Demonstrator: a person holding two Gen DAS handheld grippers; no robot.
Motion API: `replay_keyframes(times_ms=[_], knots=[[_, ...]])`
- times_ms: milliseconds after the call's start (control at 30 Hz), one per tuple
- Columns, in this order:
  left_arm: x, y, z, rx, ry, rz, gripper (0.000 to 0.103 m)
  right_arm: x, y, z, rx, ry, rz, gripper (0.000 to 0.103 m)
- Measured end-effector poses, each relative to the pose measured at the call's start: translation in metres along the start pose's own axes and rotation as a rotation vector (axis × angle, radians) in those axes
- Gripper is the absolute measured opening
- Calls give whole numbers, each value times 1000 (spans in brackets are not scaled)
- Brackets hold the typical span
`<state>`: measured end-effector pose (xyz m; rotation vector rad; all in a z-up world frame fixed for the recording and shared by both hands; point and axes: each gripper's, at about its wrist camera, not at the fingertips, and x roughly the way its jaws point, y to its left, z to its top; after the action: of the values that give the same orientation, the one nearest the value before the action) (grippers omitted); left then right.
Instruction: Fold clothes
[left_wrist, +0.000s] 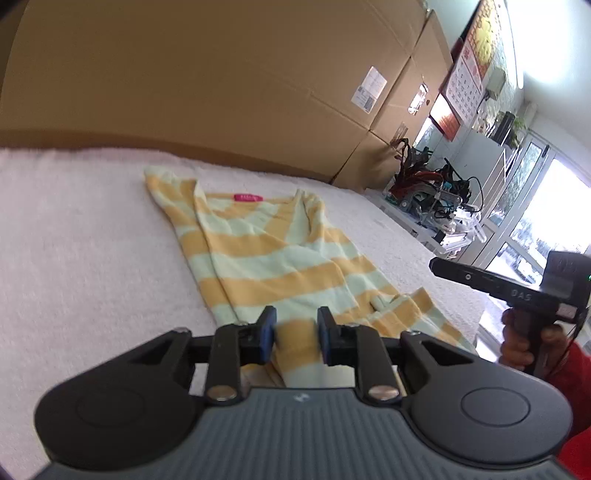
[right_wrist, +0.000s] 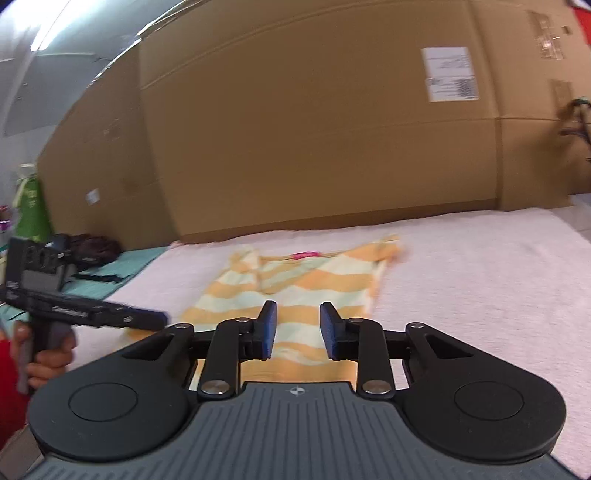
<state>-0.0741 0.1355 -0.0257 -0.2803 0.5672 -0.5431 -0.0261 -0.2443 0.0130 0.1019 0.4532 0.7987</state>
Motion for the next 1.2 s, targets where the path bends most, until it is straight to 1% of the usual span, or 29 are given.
replay_keyframes(times_ms=[33, 67, 100, 133, 167, 200, 267, 300, 367, 433, 467, 500, 533, 567, 633, 667, 733, 767, 800, 867, 933, 967, 1000, 1033, 1067, 1100, 1133, 1167, 1200], knots=[[0, 2, 0, -1, 0, 23, 24, 7, 8, -1, -16, 41, 25, 22], [1, 4, 0, -4, 2, 51, 24, 15, 16, -2, -31, 82, 50, 19], [2, 6, 0, -6, 5, 79, 21, 22, 22, -3, -46, 118, 64, 17], [3, 8, -1, -5, 9, 110, 15, 29, 24, -7, -62, 134, 32, 17], [0, 7, -2, 5, -5, 137, 13, 36, 25, -11, -77, 150, 1, 13], [-5, 5, -2, 16, -21, 164, 13, 43, 27, -14, -92, 166, -30, 2], [-14, 2, -3, 38, -55, 217, 13, 48, 30, -17, -111, 174, -69, 1], [-18, 0, -3, 50, -72, 244, 13, 46, 31, -17, -113, 168, -75, 3], [-33, -7, -8, 81, -70, 233, 14, 35, 34, -14, -97, 132, -44, 12], [-47, -15, -13, 114, -66, 218, 16, 24, 37, -12, -82, 97, -14, 13], [-49, -20, -18, 133, -42, 199, 17, 19, 39, -12, -80, 88, -7, 16], [-46, -24, -23, 138, -18, 166, 20, 17, 41, -12, -80, 84, -10, 19], [-44, -28, -27, 140, 5, 131, 29, 13, 40, -13, -75, 82, -26, 20], [-39, -30, -31, 137, 14, 116, 33, 7, 36, -14, -60, 77, -48, 22], [-29, -33, -37, 127, 21, 100, 37, -4, 27, -15, -27, 68, -91, 27], [-24, -31, -38, 115, 24, 101, 35, -9, 21, -17, -3, 71, -105, 28], [-18, -29, -36, 94, 12, 102, 20, -20, 10, -20, 47, 77, -134, 28], [-15, -26, -35, 87, 14, 98, 18, -24, 5, -22, 67, 81, -148, 28], [-11, -22, -34, 80, 18, 93, 18, -28, 4, -26, 66, 88, -160, 28], [-8, -15, -32, 51, 20, 78, 21, -35, 3, -31, 30, 100, -194, 28], [-16, -14, -30, 36, 11, 74, 23, -43, 4, -36, -10, 112, -221, 28], [-23, -17, -30, 55, -8, 96, 27, -50, 7, -37, -52, 115, -206, 29], [-32, -19, -32, 77, -27, 122, 40, -58, 10, -38, -94, 118, -191, 33], [-40, -22, -34, 95, -31, 131, 44, -65, 14, -40, -134, 124, -173, 36], [-49, -25, -37, 112, -32, 138, 44, -72, 18, -41, -170, 139, -144, 42], [-58, -29, -39, 129, -33, 145, 44, -79, 22, -43, -199, 154, -114, 43], [-65, -32, -43, 144, -21, 143, 46, -83, 22, -44, -188, 173, -82, 43], [-72, -35, -47, 152, -2, 137, 48, -83, 19, -44, -142, 196, -53, 43], [-76, -38, -52, 145, 17, 128, 54, -83, 15, -45, -95, 220, -24, 43]])
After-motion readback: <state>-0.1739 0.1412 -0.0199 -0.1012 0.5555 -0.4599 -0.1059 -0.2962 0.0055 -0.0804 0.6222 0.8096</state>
